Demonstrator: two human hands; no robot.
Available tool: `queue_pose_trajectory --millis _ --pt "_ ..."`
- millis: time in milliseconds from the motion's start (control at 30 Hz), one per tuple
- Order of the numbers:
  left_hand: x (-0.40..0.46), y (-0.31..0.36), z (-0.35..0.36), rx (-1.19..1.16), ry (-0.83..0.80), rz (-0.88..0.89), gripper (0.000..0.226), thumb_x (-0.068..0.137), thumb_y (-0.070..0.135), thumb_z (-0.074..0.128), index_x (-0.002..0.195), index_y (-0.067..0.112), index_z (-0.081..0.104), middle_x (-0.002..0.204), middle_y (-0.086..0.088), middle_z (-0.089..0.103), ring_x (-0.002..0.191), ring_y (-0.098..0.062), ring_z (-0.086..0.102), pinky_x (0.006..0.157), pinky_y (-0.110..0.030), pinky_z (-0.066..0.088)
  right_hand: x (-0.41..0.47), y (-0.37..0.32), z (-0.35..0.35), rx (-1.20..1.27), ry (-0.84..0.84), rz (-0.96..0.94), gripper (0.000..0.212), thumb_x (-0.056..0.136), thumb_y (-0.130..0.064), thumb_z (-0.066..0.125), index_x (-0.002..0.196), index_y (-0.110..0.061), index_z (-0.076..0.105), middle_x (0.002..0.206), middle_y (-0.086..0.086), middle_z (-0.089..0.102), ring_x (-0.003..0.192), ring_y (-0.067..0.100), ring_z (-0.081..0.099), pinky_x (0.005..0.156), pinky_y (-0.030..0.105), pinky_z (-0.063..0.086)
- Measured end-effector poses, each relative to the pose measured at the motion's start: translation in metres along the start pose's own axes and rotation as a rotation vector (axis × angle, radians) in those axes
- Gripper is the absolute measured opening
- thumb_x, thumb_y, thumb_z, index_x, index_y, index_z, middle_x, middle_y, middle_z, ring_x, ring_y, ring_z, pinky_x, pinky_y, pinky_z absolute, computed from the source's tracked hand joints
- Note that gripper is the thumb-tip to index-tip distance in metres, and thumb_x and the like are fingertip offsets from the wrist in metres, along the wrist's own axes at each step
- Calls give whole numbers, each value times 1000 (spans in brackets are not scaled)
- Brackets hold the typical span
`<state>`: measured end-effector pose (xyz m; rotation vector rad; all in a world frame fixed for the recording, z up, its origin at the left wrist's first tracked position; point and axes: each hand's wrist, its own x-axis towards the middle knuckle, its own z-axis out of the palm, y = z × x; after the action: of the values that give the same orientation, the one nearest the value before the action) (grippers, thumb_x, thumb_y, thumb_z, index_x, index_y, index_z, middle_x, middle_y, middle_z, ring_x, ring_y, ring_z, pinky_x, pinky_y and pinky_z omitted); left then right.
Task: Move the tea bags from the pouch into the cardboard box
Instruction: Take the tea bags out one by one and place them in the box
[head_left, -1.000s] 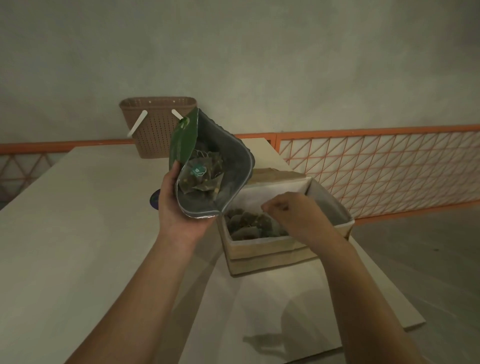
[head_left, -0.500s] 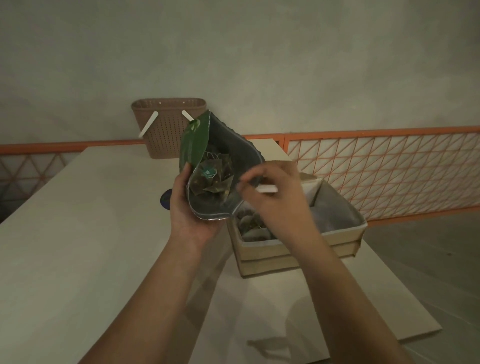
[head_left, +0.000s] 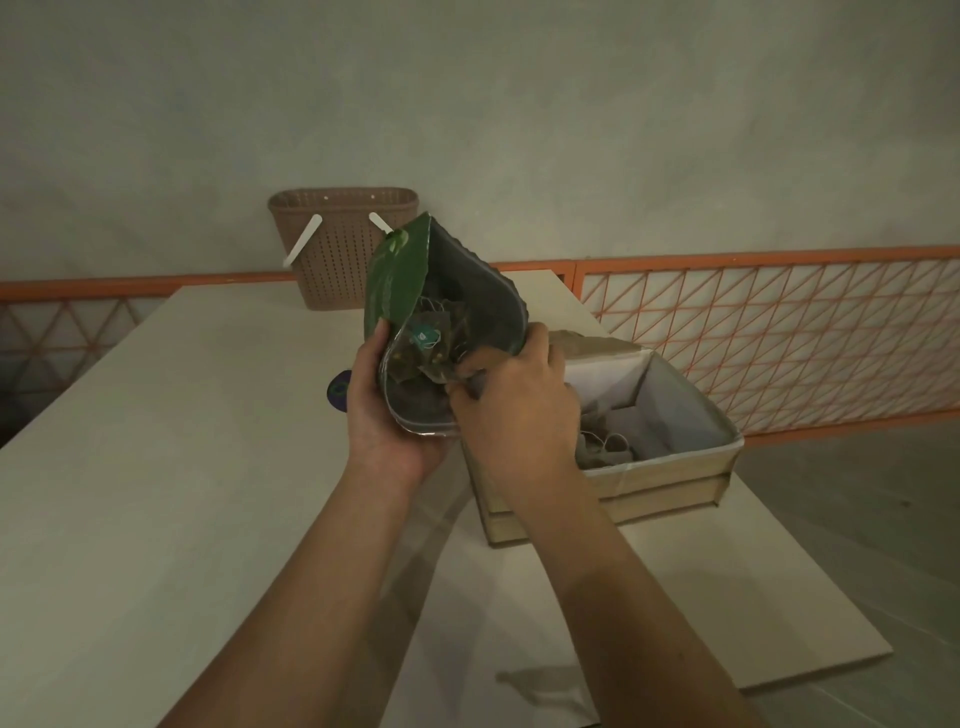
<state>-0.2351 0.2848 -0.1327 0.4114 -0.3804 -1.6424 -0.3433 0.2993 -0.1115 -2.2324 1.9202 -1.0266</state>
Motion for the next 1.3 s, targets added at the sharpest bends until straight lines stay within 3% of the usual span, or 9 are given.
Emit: queue_pose_trajectory --millis 133,267,467,533,800,900,1033,1200,1300 --pt "0 2 2 -10 0 14 63 97 54 47 150 20 49 152 -10 50 141 -28 46 103 -40 48 1 13 -11 317 27 -7 7 83 -30 70 89 -27 69 120 0 49 115 19 47 87 33 50" --pt "1 3 1 -56 -52 19 58 101 52 44 149 21 50 145 -12 57 116 -31 63 86 -40 59 -2 25 -34 616 143 -8 11 84 -24 72 82 -27 61 113 -11 54 104 -6 50 81 4 38" --pt "4 5 -4 -72 -87 -14 57 102 52 44 150 22 48 148 -12 55 136 -32 51 109 -44 46 -4 48 -68 986 222 76 13 89 -20 70 85 -17 58 84 1 67 82 20 69 68 27 56" --pt "5 5 -4 -76 -88 -19 59 102 52 44 152 23 45 154 -9 48 143 -30 44 109 -43 47 -1 61 -68 944 200 100 11 88 -15 70 86 -16 59 85 6 68 82 25 69 68 33 57" --pt "4 -1 -1 -91 -73 21 53 100 52 48 139 18 61 137 -12 64 116 -34 66 94 -43 58 14 86 -35 513 -32 107 10 86 -21 73 93 -23 66 85 -15 61 71 2 58 61 14 47" --pt "3 -1 0 -73 -67 19 53 100 52 48 139 19 61 139 -12 62 118 -34 64 96 -43 57 20 93 -26 342 -223 75 12 91 -34 65 97 -25 71 98 -13 65 83 3 59 80 28 53" --pt "3 1 0 -75 -78 26 53 100 53 48 139 20 61 139 -11 63 116 -33 65 91 -42 59 23 94 -20 167 -326 -36 24 91 -37 65 111 -27 72 126 -6 54 113 14 50 98 30 41" --pt "5 0 -1 -58 -83 28 53 102 52 45 141 19 59 143 -10 60 128 -32 58 102 -43 52 24 88 -17 151 -647 -124 18 88 -30 70 105 -30 75 107 -16 63 96 5 56 85 19 39" --pt "5 1 -3 -64 -89 18 51 101 52 45 129 16 68 138 -11 63 121 -32 62 100 -42 53 29 89 -14 5 -787 -112 27 89 -24 68 116 -27 70 123 -5 63 105 15 56 88 22 40"
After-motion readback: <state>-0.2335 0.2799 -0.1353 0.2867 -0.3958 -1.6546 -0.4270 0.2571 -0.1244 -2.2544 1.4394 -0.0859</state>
